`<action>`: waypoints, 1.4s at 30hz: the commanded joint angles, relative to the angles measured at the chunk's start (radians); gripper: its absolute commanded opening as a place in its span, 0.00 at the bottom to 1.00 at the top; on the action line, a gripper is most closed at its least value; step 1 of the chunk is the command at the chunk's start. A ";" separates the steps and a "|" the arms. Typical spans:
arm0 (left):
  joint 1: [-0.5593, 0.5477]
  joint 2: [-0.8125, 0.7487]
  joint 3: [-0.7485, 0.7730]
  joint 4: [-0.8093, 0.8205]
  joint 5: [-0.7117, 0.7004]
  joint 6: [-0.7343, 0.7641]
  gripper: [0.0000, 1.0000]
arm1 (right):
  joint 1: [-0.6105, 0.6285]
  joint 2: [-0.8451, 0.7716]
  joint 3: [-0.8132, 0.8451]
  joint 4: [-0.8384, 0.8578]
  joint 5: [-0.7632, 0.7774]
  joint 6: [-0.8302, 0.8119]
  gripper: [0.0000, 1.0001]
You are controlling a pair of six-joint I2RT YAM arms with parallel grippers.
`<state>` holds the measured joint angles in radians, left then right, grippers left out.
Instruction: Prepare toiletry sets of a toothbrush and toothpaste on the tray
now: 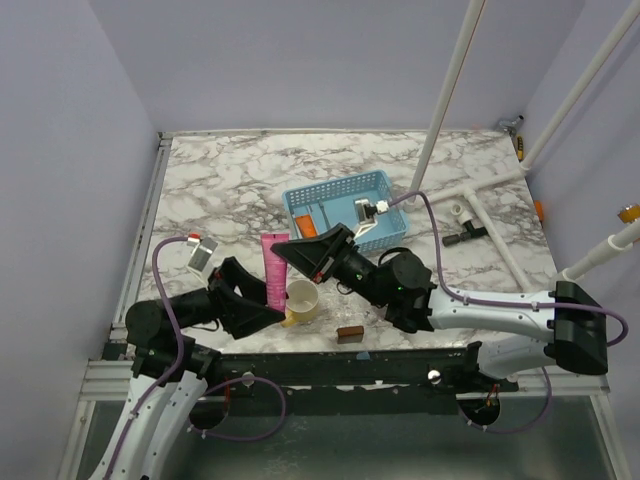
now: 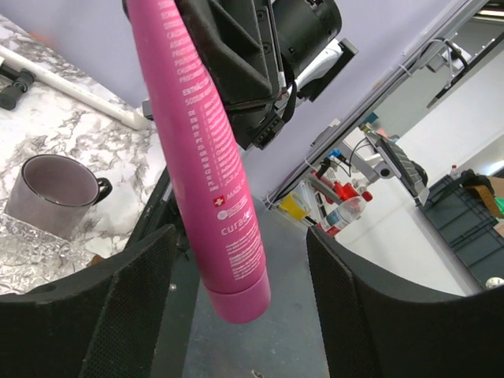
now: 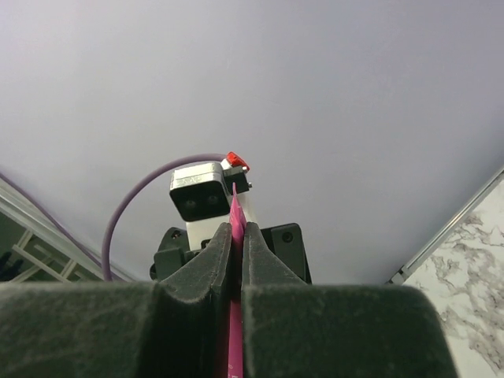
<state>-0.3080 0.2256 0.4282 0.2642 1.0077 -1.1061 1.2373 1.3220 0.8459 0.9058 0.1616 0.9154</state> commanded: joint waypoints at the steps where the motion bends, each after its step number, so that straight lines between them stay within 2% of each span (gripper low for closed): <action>1: -0.003 -0.019 -0.002 0.012 0.029 -0.018 0.64 | 0.029 0.014 0.022 0.051 0.085 -0.040 0.01; 10: -0.003 -0.044 0.021 -0.082 0.033 0.035 0.45 | 0.105 0.024 0.033 0.037 0.257 -0.138 0.01; 13: -0.003 -0.051 0.028 -0.102 0.035 0.049 0.35 | 0.110 0.025 0.033 0.046 0.276 -0.151 0.01; 19: -0.003 -0.056 0.026 -0.112 0.037 0.055 0.32 | 0.120 0.025 0.038 0.054 0.300 -0.180 0.01; 21: -0.003 -0.058 0.022 -0.112 0.037 0.057 0.23 | 0.121 0.025 0.036 0.054 0.302 -0.185 0.01; 23: -0.003 -0.056 0.023 -0.123 0.037 0.066 0.05 | 0.123 0.022 0.033 0.054 0.297 -0.192 0.01; 24: -0.003 -0.057 0.026 -0.140 0.033 0.078 0.00 | 0.123 0.021 0.033 0.051 0.290 -0.196 0.01; 26: -0.003 -0.055 0.033 -0.166 0.034 0.101 0.00 | 0.122 0.011 0.043 0.010 0.278 -0.207 0.09; 28: -0.003 -0.053 0.039 -0.188 0.039 0.118 0.00 | 0.122 -0.006 0.056 -0.059 0.268 -0.215 0.27; 32: -0.003 -0.043 0.054 -0.240 0.051 0.161 0.00 | 0.123 -0.046 0.061 -0.153 0.226 -0.269 0.49; 37: -0.003 -0.044 0.067 -0.263 0.076 0.193 0.00 | 0.122 -0.103 0.058 -0.287 0.184 -0.307 0.59; 42: -0.003 -0.027 0.105 -0.361 0.144 0.265 0.00 | 0.121 -0.173 0.098 -0.482 0.112 -0.404 0.61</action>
<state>-0.3080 0.1867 0.4759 -0.0216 1.0676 -0.9283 1.3582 1.2053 0.8845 0.6212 0.3489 0.6151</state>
